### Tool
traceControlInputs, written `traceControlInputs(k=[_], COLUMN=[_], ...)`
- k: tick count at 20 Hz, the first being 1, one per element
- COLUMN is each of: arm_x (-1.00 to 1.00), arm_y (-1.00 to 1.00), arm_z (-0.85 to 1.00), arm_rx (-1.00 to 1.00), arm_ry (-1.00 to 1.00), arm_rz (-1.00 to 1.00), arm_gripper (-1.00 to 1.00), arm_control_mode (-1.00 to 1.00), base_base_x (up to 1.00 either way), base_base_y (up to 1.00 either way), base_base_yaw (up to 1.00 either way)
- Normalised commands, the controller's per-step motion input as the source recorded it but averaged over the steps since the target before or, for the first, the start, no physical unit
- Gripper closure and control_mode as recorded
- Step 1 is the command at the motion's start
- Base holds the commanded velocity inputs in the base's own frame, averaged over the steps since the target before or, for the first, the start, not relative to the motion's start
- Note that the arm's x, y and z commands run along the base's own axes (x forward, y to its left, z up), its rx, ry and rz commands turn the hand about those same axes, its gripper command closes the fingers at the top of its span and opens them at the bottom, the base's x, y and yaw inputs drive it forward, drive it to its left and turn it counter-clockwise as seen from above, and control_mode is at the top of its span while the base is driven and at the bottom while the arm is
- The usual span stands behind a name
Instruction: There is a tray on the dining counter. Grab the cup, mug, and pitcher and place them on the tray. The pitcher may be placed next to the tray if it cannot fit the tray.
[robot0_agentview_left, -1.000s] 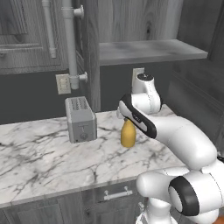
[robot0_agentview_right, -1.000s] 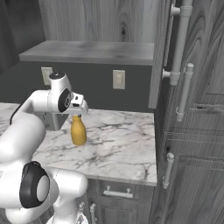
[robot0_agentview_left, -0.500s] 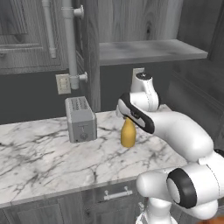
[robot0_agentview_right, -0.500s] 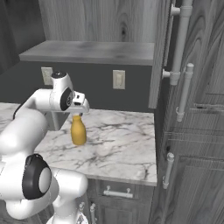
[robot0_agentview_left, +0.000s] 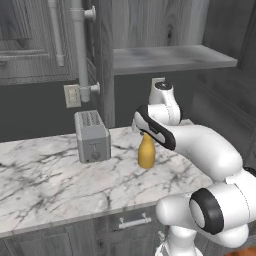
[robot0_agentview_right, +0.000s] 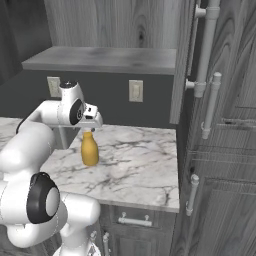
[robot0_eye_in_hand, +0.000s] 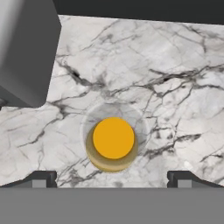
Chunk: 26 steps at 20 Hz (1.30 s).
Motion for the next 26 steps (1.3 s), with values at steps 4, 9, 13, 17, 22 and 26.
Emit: traceControlInputs(k=[4,9,13,17,22,26], arm_x=[0.00,0.00,0.03,0.09,0.12,0.08], arm_y=[0.00,0.00,0.00,0.00,0.00,0.00], arm_z=[-0.01,-0.04,-0.06,0.00,0.00,0.00], arm_rx=[0.00,0.00,0.00,0.00,0.00,0.00], arm_ry=[0.00,0.00,0.00,0.00,0.00,0.00], arm_rz=[0.00,0.00,0.00,0.00,0.00,0.00], arm_gripper=[-1.00,-1.00,-1.00,-1.00,-1.00,-1.00], arm_control_mode=[-1.00,-1.00,-1.00,-1.00,-1.00,-1.00], base_base_x=[0.00,0.00,0.00,0.00,0.00,0.00], base_base_y=[0.00,0.00,0.00,0.00,0.00,0.00], base_base_yaw=[0.00,0.00,0.00,0.00,0.00,0.00])
